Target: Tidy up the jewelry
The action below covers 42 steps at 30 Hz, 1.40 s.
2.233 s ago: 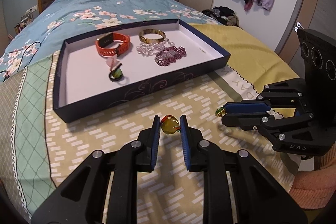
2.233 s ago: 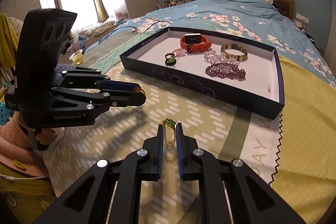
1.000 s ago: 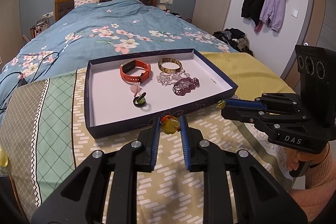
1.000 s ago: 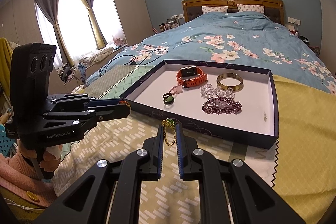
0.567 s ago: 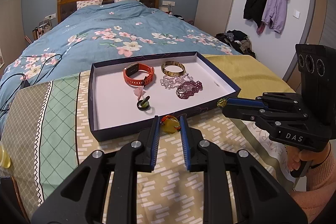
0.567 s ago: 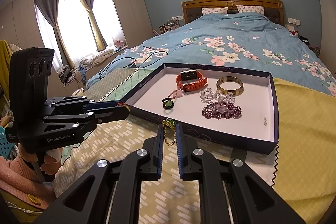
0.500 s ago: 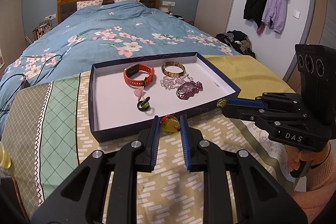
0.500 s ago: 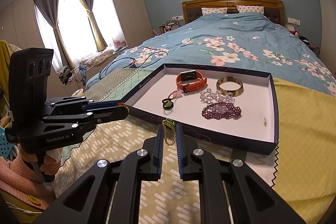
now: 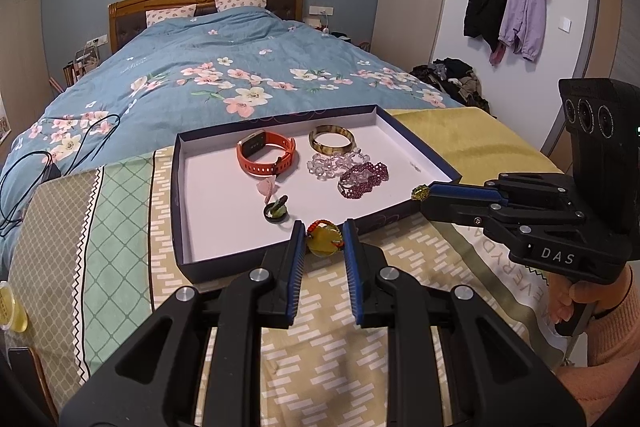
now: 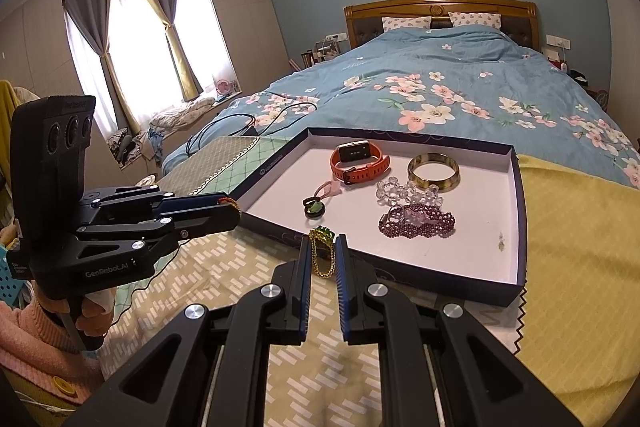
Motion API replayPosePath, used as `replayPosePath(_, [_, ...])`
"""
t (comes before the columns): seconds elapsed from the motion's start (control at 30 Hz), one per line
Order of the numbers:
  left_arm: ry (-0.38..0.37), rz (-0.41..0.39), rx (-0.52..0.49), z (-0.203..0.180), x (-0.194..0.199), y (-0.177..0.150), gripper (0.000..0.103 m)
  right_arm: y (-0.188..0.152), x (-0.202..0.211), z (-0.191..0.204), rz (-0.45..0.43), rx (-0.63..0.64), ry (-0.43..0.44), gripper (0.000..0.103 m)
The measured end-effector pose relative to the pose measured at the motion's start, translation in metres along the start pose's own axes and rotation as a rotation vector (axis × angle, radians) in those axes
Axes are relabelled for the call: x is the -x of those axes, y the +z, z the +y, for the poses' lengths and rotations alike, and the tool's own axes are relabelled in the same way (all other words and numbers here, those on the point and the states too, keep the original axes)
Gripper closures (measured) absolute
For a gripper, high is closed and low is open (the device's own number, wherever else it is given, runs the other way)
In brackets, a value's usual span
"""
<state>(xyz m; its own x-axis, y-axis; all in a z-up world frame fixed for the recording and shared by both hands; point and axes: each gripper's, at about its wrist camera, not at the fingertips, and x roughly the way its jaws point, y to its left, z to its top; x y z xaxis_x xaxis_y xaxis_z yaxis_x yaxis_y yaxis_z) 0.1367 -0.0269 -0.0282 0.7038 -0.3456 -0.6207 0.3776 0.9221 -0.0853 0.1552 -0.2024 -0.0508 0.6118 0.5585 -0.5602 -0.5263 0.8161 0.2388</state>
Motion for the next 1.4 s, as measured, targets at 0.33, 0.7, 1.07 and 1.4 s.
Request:
replayPosePath(0.33, [0.006, -0.003, -0.002, 0.001, -0.001, 0.003, 0.083, 0.005, -0.001, -0.004, -0.008, -0.002, -0.002, 0.093])
replayPosePath(0.7, [0.013, -0.007, -0.002, 0.002, -0.003, 0.008, 0.083, 0.010, -0.002, -0.005, -0.015, 0.004, -0.007, 0.093])
replayPosePath(1.07, [0.015, -0.011, -0.001, 0.004, -0.005, 0.013, 0.083, 0.014, -0.004, -0.008, -0.019, 0.006, -0.014, 0.093])
replayPosePath(1.4, [0.024, -0.014, -0.001, 0.008, -0.009, 0.020, 0.083, 0.017, -0.007, -0.013, -0.022, 0.003, -0.020, 0.093])
